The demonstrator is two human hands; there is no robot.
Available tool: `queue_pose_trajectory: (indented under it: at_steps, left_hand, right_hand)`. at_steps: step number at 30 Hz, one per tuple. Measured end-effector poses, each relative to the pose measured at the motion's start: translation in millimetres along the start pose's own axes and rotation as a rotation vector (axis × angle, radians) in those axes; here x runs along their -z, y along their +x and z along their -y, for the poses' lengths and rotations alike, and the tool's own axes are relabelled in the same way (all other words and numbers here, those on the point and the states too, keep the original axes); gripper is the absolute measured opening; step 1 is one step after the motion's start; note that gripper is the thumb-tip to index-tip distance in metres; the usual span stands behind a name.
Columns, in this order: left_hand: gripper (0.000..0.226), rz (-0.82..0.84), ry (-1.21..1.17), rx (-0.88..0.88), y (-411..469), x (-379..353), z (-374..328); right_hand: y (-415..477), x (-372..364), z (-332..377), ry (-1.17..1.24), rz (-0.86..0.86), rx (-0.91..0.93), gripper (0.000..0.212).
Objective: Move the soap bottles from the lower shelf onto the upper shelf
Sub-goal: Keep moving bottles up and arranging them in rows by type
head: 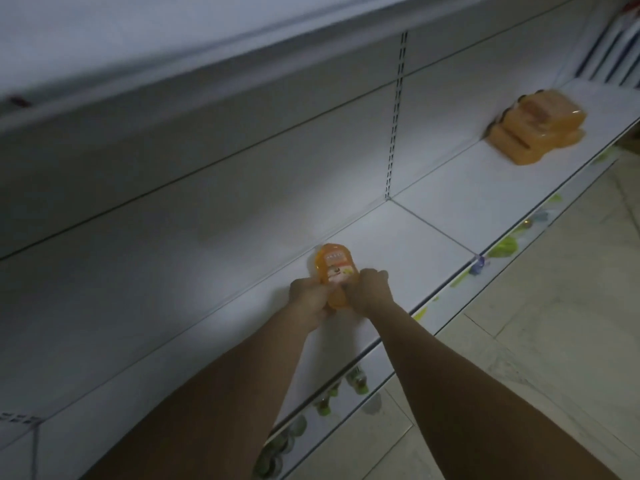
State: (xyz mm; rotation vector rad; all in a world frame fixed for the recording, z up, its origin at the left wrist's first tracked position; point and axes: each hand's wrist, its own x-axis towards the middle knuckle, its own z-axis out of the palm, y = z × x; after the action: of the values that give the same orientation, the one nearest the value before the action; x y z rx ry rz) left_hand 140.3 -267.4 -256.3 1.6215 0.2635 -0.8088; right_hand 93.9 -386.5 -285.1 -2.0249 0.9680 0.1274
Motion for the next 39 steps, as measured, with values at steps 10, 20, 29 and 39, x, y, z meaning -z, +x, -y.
queue_pose_trajectory:
  at_steps: [10,20,29,39]
  left_hand:
    - [0.02,0.082,0.018,-0.206,-158,47,11]
    - [0.04,0.017,0.167,-0.611,-408,198,13]
    - [0.048,-0.162,0.082,-0.778,-600,390,30]
    - [0.048,-0.594,0.022,-0.944,-721,588,58]
  right_hand:
    - [-161,37,-3,0.127,-0.059,0.175,0.029]
    - [-446,22,70,0.279,-0.118,0.419,0.038]
    - [-654,-46,172,0.364,0.061,0.567,0.056]
    - [-788,-177,317,0.319,0.285,1.0,0.049]
